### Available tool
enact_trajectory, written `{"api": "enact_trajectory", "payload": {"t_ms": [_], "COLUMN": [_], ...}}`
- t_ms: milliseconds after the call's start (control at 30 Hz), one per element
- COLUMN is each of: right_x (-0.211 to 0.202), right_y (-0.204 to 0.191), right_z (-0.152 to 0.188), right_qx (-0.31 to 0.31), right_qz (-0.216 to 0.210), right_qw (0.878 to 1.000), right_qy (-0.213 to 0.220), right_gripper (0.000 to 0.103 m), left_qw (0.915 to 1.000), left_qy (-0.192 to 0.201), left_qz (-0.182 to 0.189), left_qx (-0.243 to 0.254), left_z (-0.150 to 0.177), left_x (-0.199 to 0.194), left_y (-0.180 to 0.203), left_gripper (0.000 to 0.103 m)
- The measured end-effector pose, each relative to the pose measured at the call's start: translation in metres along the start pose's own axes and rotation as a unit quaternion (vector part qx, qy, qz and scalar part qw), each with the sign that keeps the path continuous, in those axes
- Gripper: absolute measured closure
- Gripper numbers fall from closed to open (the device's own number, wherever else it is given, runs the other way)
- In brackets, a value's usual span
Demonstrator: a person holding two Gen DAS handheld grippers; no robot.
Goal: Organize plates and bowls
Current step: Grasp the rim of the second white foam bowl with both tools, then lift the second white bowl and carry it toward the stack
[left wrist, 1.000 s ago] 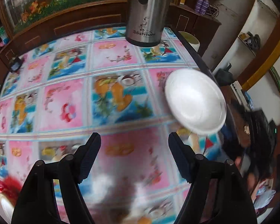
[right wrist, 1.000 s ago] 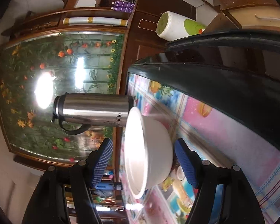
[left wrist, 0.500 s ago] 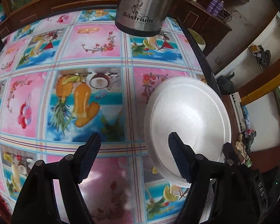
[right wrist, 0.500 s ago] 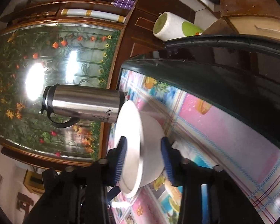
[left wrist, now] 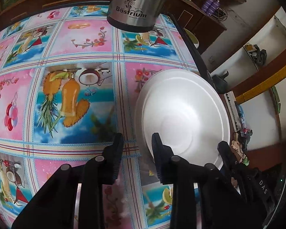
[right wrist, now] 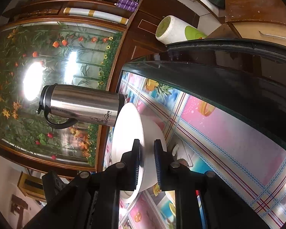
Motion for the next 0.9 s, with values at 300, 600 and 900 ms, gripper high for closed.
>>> {"api": "enact_trajectory", "payload": {"t_ms": [300, 600, 900], "right_x": [0.003, 0.004, 0.008], "right_y": [-0.002, -0.008, -0.021], "right_z": [0.002, 0.006, 0.026], "right_qx": [-0.003, -0.029, -0.075], "right_qz": [0.0, 0.014, 0.014], "right_qw": [1.0, 0.999, 0.997], "right_qy": [-0.003, -0.003, -0.022], "right_gripper": [0.088, 0.093, 0.096], "left_qw": [0.9998, 0.9985, 0.9971], "left_qy": [0.014, 0.044, 0.068], "left_qz": [0.012, 0.0, -0.013], "left_qx": [-0.001, 0.032, 0.033], "left_z": [-0.001, 0.002, 0.009], "left_x": [-0.005, -0.013, -0.034], "left_y": [-0.001, 0.004, -0.019], "left_gripper": [0.092, 0.093, 0.093]}}
Point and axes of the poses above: each gripper's, at about its wrist camera, not at the fingertips, and x roughly the way its jaws point, y to its right, z to its underside, the point moved 1 cm from there along x, roughly the way its jaws point, and after that the axes turned 15 degrees about y, right-handed, at the moved point
